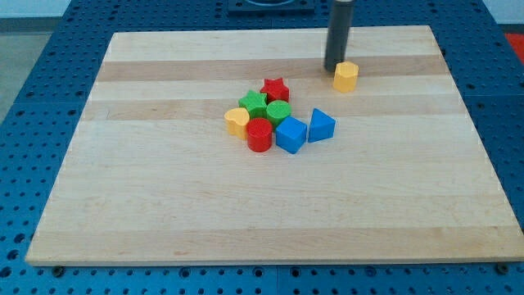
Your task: Push the yellow hexagon into green circle
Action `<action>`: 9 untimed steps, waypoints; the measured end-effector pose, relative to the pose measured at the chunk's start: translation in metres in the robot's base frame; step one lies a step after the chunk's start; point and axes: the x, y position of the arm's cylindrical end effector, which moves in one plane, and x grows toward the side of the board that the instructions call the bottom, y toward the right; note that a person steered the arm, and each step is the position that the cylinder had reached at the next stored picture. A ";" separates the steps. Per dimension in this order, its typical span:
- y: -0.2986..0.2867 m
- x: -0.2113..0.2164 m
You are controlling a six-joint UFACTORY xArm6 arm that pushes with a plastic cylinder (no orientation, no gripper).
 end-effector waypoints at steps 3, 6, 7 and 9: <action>0.073 0.032; -0.001 0.040; -0.020 0.074; 0.019 0.037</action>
